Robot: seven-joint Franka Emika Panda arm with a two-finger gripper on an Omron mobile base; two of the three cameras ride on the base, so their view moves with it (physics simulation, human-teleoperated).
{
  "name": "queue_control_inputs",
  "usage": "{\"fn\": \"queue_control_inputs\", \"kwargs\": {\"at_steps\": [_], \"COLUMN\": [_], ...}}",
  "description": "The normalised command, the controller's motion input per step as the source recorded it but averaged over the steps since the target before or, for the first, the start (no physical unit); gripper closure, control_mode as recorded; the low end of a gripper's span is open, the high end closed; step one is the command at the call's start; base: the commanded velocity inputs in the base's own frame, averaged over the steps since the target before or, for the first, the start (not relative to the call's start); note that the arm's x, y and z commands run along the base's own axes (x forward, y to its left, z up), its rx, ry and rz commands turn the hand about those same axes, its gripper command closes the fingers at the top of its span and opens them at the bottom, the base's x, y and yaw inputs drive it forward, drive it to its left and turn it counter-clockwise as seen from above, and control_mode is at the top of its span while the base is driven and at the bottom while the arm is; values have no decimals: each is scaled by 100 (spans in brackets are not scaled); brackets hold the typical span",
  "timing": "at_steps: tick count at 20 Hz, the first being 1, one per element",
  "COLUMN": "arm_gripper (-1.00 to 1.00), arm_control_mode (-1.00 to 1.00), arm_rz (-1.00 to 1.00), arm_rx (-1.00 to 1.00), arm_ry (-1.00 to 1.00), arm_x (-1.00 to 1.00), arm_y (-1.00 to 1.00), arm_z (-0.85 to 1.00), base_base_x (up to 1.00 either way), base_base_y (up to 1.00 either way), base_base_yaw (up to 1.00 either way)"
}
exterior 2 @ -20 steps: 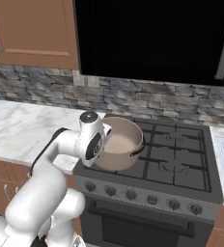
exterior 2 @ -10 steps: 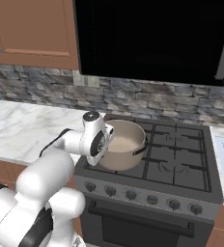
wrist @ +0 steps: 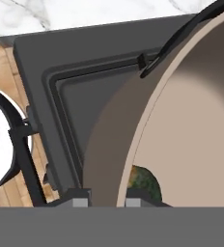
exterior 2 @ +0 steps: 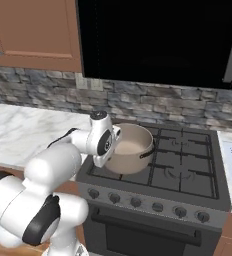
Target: Turn on the sink faucet. Then move the squash from the counter to the sink. Turn off the sink. Move the vegetable from the sink to the pot next to the stove. Finally move the pot to the front left burner.
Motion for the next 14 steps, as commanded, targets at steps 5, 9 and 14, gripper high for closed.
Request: {"fn": "queue_control_inputs", "kwargs": {"at_steps": [5, 9, 14], "arm_gripper": [-100, -100, -100], "arm_control_mode": [-100, -100, -100], "arm_rz": [0, 0, 0], "arm_rx": [0, 0, 0], "arm_ry": [0, 0, -2], "arm_x": [-12, -7, -9], "arm_y": [0, 0, 0], "arm_z": [-5, 0, 19], "base_base_x": [0, 0, 0], "base_base_y": [0, 0, 0], "base_base_yaw": [0, 0, 0]}}
